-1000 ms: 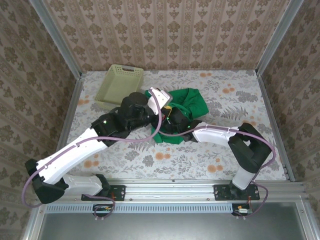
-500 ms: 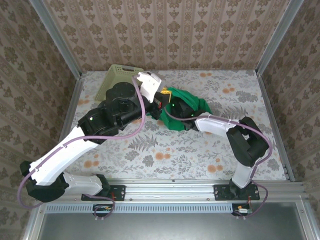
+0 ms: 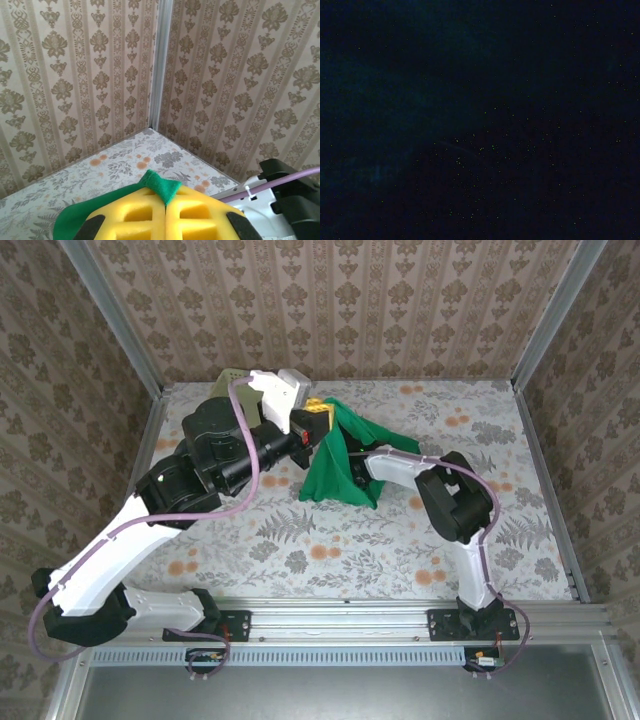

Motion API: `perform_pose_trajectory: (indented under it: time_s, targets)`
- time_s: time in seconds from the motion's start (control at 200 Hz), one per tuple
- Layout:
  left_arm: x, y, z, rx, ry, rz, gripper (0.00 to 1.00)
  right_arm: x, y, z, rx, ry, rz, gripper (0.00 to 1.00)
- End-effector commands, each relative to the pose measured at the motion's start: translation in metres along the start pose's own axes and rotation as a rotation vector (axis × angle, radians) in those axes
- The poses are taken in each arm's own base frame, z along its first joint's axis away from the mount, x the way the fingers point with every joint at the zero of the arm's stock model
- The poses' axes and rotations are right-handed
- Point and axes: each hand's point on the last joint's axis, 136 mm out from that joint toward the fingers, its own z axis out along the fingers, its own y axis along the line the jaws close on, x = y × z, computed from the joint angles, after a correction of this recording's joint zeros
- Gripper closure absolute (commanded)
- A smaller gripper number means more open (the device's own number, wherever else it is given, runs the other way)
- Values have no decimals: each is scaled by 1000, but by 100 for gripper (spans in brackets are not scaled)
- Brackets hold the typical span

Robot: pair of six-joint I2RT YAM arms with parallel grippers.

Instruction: Fold the inside-out t-shirt

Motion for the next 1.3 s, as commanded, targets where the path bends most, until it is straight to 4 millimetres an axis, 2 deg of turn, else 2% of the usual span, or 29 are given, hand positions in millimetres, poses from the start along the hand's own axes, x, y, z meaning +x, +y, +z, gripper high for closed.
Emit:
perform_pose_trajectory:
  time_s: [0.0, 0.095, 0.17, 0.255, 0.345, 0.435, 0.495, 0.585, 0.69, 0.855, 0.91, 0.925, 0.945, 1.075, 1.175, 1.295]
  targets:
    - [-41, 7, -20, -45, -126, -8, 100, 29, -17, 8, 111, 134, 23, 9]
    - [-34, 16, -18, -85, -109, -3, 100, 39, -14, 18, 113, 169, 28, 11]
    - [-32, 20, -21, -97, -109, -4, 100, 44, -8, 27, 105, 193, 22, 18]
    - [-29, 34, -23, -148, -99, -5, 100, 43, -9, 31, 134, 207, 10, 34]
    - [-22, 59, -22, -234, -61, -16, 100, 40, -11, 28, 147, 189, 15, 48]
    - [-9, 95, -22, -346, -9, -39, 100, 37, -6, 21, 87, 153, 31, 72]
    - [3, 119, -22, -422, 24, -62, 100, 30, 5, 10, -4, 100, 33, 84]
    - [23, 155, -20, -514, 86, -107, 100, 21, 15, -20, -118, -5, 0, 100]
    - [54, 194, -11, -597, 184, -176, 100, 22, 33, -56, -281, -88, -76, 100]
    - [121, 256, -6, -754, 319, -338, 100, 39, 52, -108, -484, -189, -182, 100]
    - [146, 264, 0, -779, 363, -370, 100, 47, 56, -123, -541, -220, -217, 100]
    - [152, 274, -3, -803, 371, -384, 100, 49, 57, -127, -559, -226, -225, 100]
    - [161, 278, -1, -810, 393, -393, 100, 51, 60, -133, -587, -235, -234, 100]
    - [219, 286, 18, -811, 585, -445, 100, 63, 62, -162, -716, -278, -263, 100]
    - [252, 287, 29, -810, 684, -460, 100, 73, 59, -169, -751, -265, -285, 100]
    - [278, 289, 38, -804, 755, -483, 100, 82, 49, -143, -616, -188, -308, 100]
